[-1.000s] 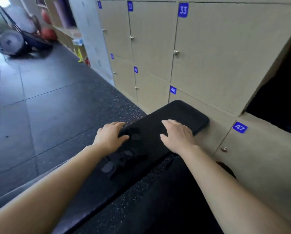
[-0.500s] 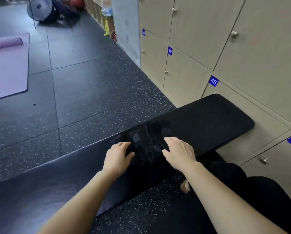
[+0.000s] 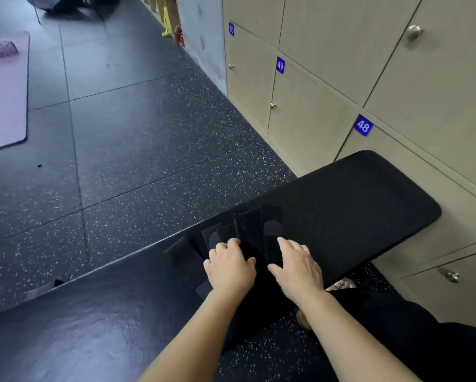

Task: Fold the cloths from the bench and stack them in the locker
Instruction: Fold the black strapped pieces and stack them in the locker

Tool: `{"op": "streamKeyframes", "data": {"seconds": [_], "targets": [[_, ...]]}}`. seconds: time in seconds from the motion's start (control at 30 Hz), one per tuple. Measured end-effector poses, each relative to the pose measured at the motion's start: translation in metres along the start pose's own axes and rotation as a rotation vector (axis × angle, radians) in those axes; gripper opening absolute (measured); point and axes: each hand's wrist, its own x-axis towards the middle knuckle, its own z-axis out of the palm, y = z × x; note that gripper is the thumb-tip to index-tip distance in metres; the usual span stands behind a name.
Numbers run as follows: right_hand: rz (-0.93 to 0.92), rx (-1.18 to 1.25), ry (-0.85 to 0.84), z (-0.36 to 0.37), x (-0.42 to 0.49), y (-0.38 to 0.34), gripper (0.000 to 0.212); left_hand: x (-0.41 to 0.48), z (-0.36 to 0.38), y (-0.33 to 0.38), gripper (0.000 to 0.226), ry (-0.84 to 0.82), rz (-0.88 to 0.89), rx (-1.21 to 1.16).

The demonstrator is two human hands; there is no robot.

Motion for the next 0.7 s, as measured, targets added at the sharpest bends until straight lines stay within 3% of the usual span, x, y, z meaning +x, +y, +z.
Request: {"op": "streamKeyframes", "data": {"seconds": [0.3, 0.53, 0.63, 0.7], "targets": [[0.167, 0.116, 0.058, 0.009, 0.002, -0.003, 0.046, -0.003, 0.005, 0.008, 0.04, -0.031, -0.015, -0.018], [0.236, 0.24, 0.056, 0.007, 0.001, 0.002, 0.071, -0.008, 0.016, 0.012, 0.038, 0.044, 0.008, -0.348], [0.264, 0.287, 0.059, 0.005, 0.001, 0.004, 0.073, -0.01, 0.022, 0.018, 0.053, 0.13, -0.008, -0.483], [0.271, 0.298, 0.061, 0.005, 0.001, 0.005, 0.074, -0.007, 0.023, 0.022, 0.048, 0.127, -0.032, -0.524]]}}
